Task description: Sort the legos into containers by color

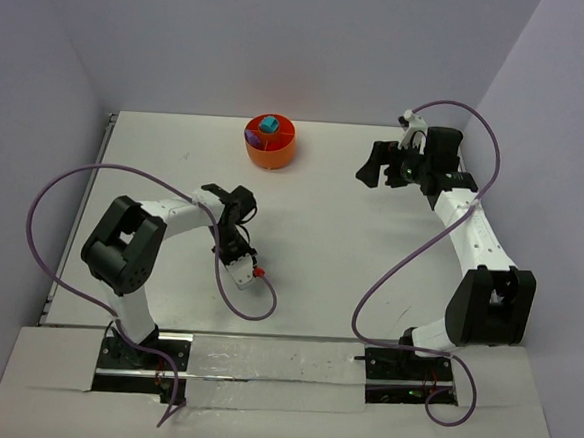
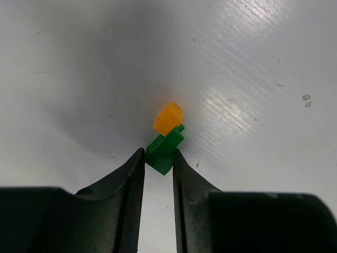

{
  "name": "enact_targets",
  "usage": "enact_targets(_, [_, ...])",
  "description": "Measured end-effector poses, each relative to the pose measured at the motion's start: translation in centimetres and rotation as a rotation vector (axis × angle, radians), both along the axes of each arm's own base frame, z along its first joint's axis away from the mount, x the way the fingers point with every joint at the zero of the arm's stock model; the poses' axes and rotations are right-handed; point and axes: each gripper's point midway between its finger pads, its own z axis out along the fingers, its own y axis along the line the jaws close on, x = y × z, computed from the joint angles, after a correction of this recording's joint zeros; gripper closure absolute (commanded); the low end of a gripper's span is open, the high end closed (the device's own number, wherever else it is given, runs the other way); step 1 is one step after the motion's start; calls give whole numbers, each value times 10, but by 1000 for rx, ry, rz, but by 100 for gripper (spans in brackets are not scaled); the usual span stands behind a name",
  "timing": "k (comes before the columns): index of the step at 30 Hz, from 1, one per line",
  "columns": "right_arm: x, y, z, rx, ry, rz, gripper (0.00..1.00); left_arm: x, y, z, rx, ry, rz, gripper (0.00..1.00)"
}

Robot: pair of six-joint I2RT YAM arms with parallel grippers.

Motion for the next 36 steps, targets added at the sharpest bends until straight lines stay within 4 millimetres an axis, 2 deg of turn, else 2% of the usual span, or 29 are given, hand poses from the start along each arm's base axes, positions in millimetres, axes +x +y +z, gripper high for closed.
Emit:
enact_targets(5, [-2, 8, -1, 47, 25, 19, 3, 0, -2, 2, -14, 1, 1, 100])
enact_targets(10, [-13, 26, -19, 141, 101, 51, 10, 6, -15, 22, -91, -39, 3, 100])
enact_targets(15, [-40, 63, -50, 251, 250, 122, 25, 21, -32, 55, -189, -126, 17, 100])
enact_targets(16, [-45, 72, -55, 274, 278, 145, 30, 24, -35, 61, -203, -135, 36, 100])
enact_targets(19, [-60, 98, -62, 333, 354, 211, 36, 32, -41, 74, -233, -152, 103, 100])
enact_targets(24, [-82, 141, -67, 403, 446, 332, 38, 45, -50, 89, -272, -168, 230, 100])
enact_targets(28, [-98, 168, -73, 443, 524, 401, 42, 52, -54, 97, -297, -172, 306, 100])
enact_targets(31, [-105, 179, -78, 469, 576, 432, 43, 54, -56, 102, -311, -171, 345, 100])
enact_targets(36, [-113, 191, -85, 500, 647, 458, 36, 60, -62, 113, -350, -166, 399, 100])
